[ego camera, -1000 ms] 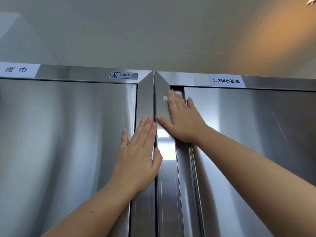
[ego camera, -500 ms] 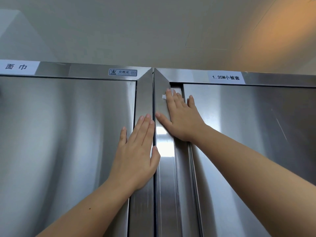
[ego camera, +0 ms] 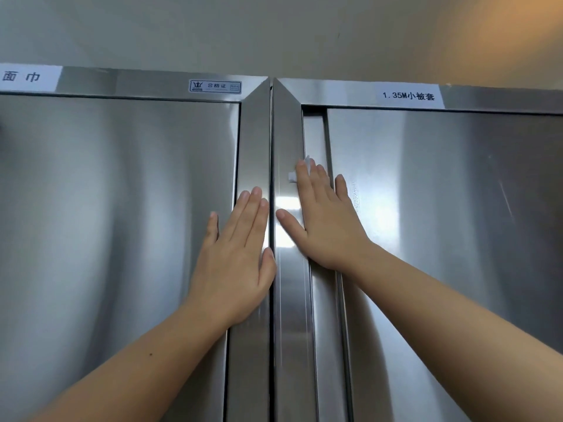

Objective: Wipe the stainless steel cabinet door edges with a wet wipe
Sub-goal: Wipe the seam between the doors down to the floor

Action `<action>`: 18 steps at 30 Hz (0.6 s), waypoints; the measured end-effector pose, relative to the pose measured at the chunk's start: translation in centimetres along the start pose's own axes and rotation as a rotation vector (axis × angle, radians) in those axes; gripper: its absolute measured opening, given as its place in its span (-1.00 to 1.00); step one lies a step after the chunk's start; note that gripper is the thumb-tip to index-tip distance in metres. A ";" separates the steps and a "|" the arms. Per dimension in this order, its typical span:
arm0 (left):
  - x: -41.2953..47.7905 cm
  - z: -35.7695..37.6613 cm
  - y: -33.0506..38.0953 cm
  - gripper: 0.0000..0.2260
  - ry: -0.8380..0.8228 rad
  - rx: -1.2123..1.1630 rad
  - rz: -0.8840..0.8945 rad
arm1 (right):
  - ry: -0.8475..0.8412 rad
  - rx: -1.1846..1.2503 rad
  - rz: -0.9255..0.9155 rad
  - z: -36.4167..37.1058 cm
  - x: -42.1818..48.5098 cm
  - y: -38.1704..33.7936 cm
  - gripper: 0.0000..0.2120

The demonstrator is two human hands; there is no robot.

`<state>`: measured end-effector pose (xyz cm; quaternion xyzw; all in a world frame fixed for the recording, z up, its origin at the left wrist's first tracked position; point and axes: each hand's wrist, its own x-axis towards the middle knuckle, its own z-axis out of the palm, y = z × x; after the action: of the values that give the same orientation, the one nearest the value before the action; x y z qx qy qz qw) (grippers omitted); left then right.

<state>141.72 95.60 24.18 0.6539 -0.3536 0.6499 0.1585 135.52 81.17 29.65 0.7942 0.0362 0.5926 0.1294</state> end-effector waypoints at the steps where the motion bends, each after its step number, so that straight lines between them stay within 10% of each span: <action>1: -0.3 0.0 0.1 -0.43 -0.008 0.003 -0.002 | -0.002 0.009 0.003 0.1 -0.5 -0.2 -0.30; 18: -7.6 0.7 2.8 -0.43 -0.009 0.003 -0.012 | -0.018 0.082 0.029 2.0 -8.8 -2.6 -0.34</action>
<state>141.09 95.08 16.04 0.6590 -0.3494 0.6465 0.1602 135.12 81.50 20.29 0.8047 0.0478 0.5852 0.0883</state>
